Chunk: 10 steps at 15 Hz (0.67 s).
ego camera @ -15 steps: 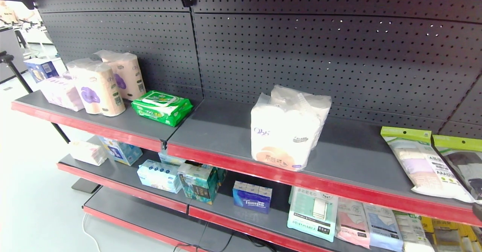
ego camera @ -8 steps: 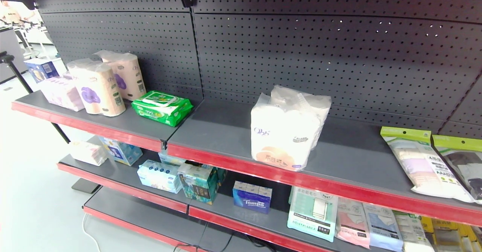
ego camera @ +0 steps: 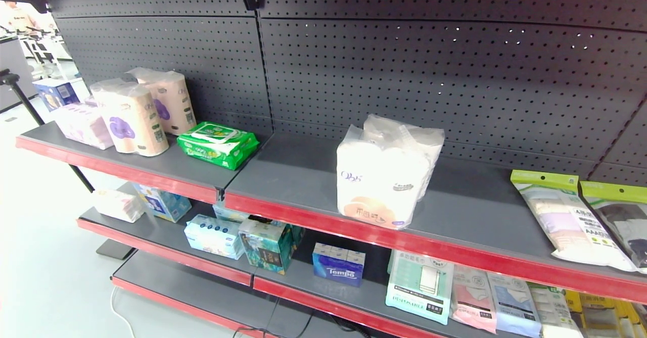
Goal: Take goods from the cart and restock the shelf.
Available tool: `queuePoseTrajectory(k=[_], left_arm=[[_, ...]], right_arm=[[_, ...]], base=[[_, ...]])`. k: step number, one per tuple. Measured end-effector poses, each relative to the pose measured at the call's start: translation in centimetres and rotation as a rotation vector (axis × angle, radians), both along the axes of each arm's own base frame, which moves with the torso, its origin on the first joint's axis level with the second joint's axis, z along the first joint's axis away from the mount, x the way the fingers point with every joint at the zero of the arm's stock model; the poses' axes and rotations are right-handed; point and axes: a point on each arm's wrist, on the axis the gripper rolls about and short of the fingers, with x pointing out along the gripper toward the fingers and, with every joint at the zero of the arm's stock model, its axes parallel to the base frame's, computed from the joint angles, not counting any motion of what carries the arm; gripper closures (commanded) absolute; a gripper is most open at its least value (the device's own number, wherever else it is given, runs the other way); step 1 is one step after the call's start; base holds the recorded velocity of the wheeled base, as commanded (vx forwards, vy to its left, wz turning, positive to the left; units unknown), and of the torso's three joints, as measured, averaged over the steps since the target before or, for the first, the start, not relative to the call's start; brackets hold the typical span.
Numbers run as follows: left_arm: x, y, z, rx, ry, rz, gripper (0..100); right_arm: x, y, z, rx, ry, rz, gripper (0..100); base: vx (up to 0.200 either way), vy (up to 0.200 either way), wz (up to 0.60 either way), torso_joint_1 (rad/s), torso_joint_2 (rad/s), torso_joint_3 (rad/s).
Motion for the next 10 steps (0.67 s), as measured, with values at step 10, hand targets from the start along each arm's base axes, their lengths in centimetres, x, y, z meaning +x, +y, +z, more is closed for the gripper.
queuePoseTrajectory(k=[10], left_arm=[[0.0,0.0,0.0,-0.001,0.000,0.001,0]], right_arm=[[0.3,-0.2,-1.3,0.091,0.016,-0.085,0]], base=[[0.000,0.000,0.00,0.000,0.00,0.000]])
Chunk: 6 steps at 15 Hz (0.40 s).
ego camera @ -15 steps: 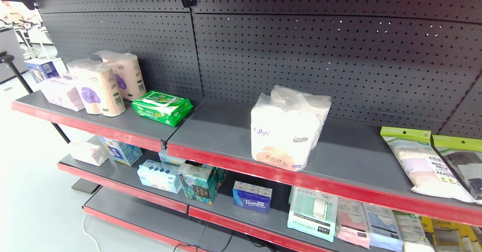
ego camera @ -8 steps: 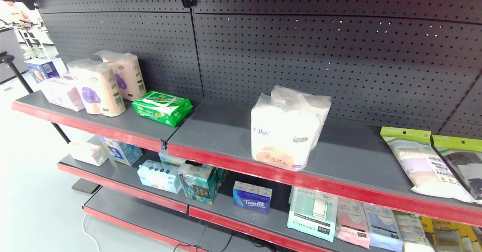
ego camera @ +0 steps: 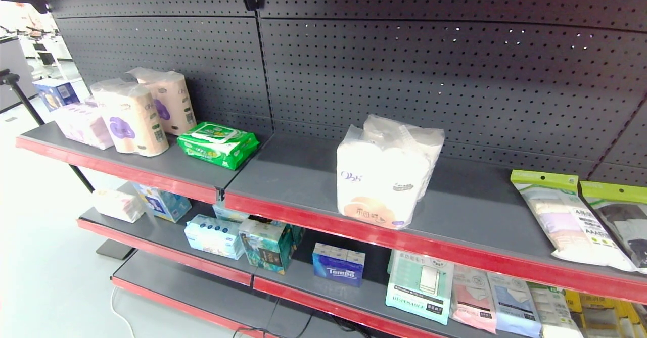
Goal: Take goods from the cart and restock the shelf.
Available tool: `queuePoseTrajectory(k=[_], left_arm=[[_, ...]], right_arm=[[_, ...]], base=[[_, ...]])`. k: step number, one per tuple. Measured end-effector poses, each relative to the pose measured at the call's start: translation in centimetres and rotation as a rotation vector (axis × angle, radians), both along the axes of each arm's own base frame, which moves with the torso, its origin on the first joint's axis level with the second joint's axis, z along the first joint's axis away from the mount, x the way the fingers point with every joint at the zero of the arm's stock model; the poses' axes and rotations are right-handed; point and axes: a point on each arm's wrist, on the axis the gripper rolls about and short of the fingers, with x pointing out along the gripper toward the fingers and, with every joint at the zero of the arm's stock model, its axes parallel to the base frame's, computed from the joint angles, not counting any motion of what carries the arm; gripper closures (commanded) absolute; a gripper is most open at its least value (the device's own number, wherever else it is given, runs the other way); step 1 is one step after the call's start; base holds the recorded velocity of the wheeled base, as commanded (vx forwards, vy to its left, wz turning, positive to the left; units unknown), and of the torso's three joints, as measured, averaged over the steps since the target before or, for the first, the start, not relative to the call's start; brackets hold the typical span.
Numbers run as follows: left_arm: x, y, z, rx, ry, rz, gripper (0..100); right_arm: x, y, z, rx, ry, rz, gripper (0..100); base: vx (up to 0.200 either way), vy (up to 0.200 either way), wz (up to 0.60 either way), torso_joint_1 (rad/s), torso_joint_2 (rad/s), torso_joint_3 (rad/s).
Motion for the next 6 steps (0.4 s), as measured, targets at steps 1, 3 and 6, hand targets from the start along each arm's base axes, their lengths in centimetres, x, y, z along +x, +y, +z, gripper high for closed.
queuePoseTrajectory(k=[1,3,6], left_arm=[[0.00,0.00,0.00,0.000,0.000,0.000,0],[0.00,0.00,0.00,0.002,0.000,0.000,0],[0.00,0.00,0.00,0.000,0.000,0.000,0]], right_arm=[[0.02,0.00,-0.10,-0.003,0.003,0.000,0],[0.04,-0.01,-0.19,-0.003,0.006,-0.001,0],[0.05,-0.01,-0.23,-0.001,0.008,-0.004,0]], base=[[0.000,0.000,0.00,0.000,0.00,0.000],[0.000,0.000,0.00,0.000,0.00,0.000],[0.000,0.000,0.00,0.000,0.00,0.000]])
